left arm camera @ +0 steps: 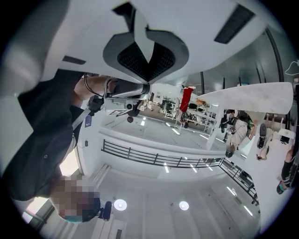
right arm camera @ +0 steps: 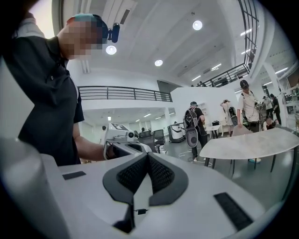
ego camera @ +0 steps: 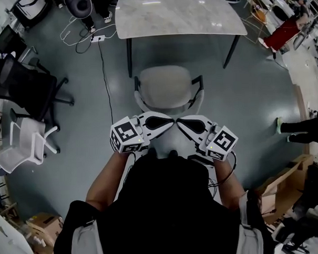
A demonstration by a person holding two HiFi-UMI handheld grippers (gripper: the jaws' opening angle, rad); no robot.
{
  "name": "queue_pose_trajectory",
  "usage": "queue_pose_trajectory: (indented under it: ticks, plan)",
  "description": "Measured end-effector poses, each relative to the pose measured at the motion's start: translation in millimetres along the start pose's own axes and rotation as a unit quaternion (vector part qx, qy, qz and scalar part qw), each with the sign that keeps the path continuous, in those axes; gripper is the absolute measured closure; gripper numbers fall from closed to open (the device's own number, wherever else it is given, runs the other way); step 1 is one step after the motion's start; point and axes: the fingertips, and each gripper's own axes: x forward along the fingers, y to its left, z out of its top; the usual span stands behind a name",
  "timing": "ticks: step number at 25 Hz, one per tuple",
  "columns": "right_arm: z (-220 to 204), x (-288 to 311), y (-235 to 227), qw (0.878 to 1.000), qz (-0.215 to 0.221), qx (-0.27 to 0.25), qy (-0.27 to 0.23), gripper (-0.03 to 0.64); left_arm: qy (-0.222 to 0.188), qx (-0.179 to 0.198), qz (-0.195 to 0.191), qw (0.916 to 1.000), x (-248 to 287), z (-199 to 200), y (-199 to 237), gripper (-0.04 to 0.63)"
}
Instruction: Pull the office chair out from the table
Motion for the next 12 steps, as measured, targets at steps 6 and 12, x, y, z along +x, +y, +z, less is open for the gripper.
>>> queue_pose_trajectory:
  ticks: [6, 12]
  plan:
    - [-14.7, -9.0, -1.2, 1.000, 0.006, 0.001, 0.013, 0.598, -0.003, -0.012, 0.001, 0.9999, 13.0, -5.4, -5.9, 0.584]
    - [-13.3, -9.5, -7.5, 1.000, -0.001, 0.002, 0.004, 0.597, 0.005, -0.011, 0.008, 0.9999, 12.4, -9.7, -2.9, 0.583]
